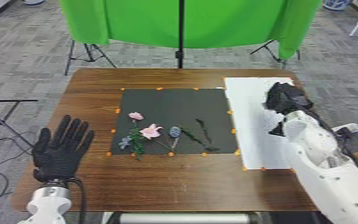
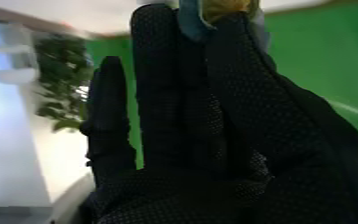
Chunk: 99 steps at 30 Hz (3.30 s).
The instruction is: Arrange flowers
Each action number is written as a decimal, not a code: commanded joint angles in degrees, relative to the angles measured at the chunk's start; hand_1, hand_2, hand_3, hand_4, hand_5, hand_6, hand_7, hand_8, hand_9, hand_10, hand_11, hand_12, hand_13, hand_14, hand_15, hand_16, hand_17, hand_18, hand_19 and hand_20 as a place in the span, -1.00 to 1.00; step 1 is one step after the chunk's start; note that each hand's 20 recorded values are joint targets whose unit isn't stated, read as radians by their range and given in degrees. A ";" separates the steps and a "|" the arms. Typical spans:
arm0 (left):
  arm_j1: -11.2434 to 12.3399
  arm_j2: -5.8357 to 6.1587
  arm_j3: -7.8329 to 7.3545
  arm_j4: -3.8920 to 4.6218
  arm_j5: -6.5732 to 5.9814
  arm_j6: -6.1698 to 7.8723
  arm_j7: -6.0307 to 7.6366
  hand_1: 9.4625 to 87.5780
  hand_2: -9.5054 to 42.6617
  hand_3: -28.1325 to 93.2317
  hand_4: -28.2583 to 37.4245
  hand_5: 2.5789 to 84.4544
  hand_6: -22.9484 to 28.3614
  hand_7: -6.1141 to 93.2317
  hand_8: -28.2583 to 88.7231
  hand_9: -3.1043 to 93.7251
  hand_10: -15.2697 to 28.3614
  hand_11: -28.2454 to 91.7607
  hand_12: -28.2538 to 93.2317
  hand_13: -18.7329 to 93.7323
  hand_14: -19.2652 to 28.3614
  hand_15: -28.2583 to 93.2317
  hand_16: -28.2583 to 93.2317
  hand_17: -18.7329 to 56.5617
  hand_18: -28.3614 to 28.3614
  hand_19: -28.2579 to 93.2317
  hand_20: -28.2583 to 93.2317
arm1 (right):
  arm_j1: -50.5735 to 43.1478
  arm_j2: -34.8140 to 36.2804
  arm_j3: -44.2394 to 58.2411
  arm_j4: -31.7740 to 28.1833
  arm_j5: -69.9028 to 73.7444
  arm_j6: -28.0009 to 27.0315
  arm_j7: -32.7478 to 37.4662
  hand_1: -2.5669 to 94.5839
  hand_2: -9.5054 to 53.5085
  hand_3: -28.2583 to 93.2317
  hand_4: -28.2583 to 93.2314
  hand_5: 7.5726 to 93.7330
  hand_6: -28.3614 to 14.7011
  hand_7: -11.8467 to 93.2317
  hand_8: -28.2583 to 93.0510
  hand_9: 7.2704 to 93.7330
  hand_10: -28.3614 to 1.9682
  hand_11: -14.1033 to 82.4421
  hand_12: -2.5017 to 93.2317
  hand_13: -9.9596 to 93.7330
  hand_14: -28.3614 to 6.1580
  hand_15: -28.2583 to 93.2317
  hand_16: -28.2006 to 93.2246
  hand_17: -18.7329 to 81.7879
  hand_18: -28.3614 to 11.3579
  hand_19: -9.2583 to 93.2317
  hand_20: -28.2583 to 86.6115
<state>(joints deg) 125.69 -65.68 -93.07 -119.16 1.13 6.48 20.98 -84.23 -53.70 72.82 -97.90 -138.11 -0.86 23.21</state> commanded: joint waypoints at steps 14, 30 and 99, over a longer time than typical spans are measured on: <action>-3.46 0.32 1.69 1.47 -2.78 -0.80 -0.98 -0.57 -0.02 0.70 -1.00 -0.02 0.26 -0.64 -0.68 -0.19 0.39 -0.22 -0.38 -0.18 0.47 -0.01 -0.65 -0.72 0.50 0.00 -0.37 | 7.29 -9.98 -16.83 -2.54 2.94 -3.98 -11.90 0.33 -1.00 0.60 -1.00 0.57 0.37 -0.29 -0.59 0.77 0.22 -0.54 -0.18 0.50 0.29 -0.07 0.08 -0.07 -0.60 0.67 0.09; -4.34 0.61 1.56 1.04 0.55 -1.24 -1.47 -0.57 -0.02 0.71 -1.00 -0.01 0.26 -0.64 -0.68 -0.18 0.39 -0.23 -0.38 -0.18 0.46 -0.02 -0.64 -0.72 0.49 0.00 -0.38 | 4.00 -9.27 -15.99 -0.44 1.52 -3.60 -12.88 0.30 -1.00 0.62 -1.00 0.47 0.43 -0.34 -0.64 0.69 0.29 -0.56 -0.23 0.47 0.35 -0.06 0.07 -0.08 -0.57 0.66 0.09; -4.82 1.80 2.95 1.11 2.52 -1.92 1.43 -0.55 -0.02 0.73 -1.00 -0.02 0.26 -0.64 -0.69 -0.18 0.41 -0.22 -0.39 -0.17 0.46 -0.02 -0.64 -0.71 0.49 -0.02 -0.37 | 15.81 -4.22 -4.23 23.10 -2.24 -7.50 -7.50 0.25 -1.00 0.70 -1.00 0.28 0.49 -0.24 -0.86 0.30 0.24 -0.13 -0.51 0.35 0.43 0.04 -0.02 -0.14 -0.45 0.55 -0.02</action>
<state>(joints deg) 119.93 -63.22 -90.02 -118.29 3.38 5.19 23.19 -64.23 -59.86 69.20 -71.70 -142.00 -12.33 14.36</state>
